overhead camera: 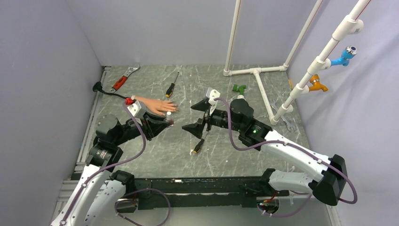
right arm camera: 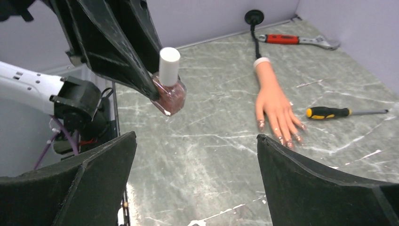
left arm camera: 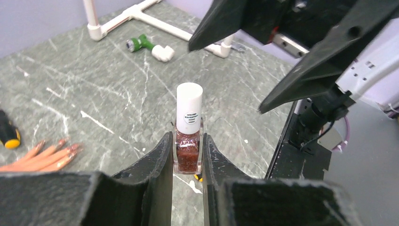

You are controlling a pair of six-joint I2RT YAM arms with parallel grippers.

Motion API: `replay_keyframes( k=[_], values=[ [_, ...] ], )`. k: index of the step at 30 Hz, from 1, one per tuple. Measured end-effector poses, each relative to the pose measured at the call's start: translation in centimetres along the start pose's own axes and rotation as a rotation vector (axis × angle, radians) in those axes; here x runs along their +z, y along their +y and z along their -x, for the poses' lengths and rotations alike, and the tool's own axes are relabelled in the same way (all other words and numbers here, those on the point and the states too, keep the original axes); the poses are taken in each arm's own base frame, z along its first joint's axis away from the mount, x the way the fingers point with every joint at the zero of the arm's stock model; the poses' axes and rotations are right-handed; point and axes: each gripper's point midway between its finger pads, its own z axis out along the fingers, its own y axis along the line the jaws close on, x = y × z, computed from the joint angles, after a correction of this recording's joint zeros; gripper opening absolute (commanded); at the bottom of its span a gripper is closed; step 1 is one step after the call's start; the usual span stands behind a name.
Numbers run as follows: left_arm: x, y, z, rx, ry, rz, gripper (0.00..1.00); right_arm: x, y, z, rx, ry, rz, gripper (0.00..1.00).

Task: Paint the nails
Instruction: Pick up the nail polish bottle from the center of the board, then unscrew the nail polish bottle.

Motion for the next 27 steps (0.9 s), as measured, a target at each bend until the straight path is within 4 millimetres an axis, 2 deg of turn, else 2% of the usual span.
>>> replay_keyframes(
  k=[5,9,12,14,18,22,27],
  values=[
    [0.4,1.7,-0.9,-0.028,0.019,0.086,0.00,-0.9,0.0,1.8,-0.008,-0.048,-0.027,1.00],
    [0.8,3.1,-0.6,-0.010,0.054,0.141,0.00,-1.0,0.0,2.5,0.018,-0.074,-0.031,0.97],
    [1.3,3.9,0.2,0.011,0.082,0.176,0.00,-0.7,-0.3,2.4,0.056,-0.077,-0.050,0.87],
    [1.7,4.1,0.4,0.031,0.091,0.173,0.00,-0.2,-0.9,2.4,0.096,-0.067,-0.082,0.82],
    [1.8,4.2,-0.4,0.044,0.097,0.167,0.00,1.5,-2.3,3.9,0.151,-0.064,-0.134,0.74],
    [1.6,4.1,-1.3,0.036,0.114,0.164,0.00,2.2,-3.0,4.8,0.185,-0.069,-0.163,0.70],
    [1.7,3.9,-1.9,0.019,0.134,0.149,0.00,3.6,-3.4,4.0,0.210,-0.043,-0.171,0.69]
  ],
)
